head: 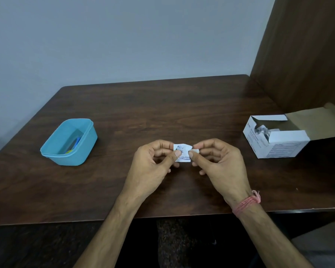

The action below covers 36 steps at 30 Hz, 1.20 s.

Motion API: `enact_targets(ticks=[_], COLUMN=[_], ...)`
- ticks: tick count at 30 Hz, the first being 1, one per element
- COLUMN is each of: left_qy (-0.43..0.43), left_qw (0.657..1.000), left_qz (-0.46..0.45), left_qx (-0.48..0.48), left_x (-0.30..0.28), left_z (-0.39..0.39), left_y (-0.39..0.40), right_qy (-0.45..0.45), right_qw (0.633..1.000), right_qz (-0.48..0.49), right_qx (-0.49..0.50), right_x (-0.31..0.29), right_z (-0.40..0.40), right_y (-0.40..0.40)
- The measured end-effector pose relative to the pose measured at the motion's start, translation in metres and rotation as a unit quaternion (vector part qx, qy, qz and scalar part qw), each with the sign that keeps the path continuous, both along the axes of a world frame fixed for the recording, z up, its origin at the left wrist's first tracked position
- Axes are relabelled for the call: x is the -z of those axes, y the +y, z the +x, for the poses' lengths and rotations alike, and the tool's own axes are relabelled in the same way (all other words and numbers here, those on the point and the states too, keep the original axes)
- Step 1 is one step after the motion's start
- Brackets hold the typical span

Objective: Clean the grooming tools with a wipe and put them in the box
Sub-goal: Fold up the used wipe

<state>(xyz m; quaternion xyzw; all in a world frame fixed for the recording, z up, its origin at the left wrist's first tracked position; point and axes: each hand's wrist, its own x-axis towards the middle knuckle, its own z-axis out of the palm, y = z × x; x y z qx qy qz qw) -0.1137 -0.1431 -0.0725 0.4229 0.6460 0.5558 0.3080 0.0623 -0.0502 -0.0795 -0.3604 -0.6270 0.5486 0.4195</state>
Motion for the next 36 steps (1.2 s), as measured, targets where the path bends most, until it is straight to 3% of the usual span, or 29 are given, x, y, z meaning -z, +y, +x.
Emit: enact_targets(ticks=[7, 36], left_qy=[0.057, 0.031], left_qw=[0.998, 0.999], left_qz=[-0.015, 0.019], left_qx=[-0.002, -0.041], left_x=[0.003, 0.007], left_z=[0.000, -0.001], left_y=[-0.001, 0.000], right_qy=[0.004, -0.034], right_qw=[1.000, 0.999], right_qz=[-0.009, 0.019], right_qx=[-0.002, -0.003], right_x=[-0.003, 0.002], right_z=[0.002, -0.001], right_y=[-0.001, 0.004])
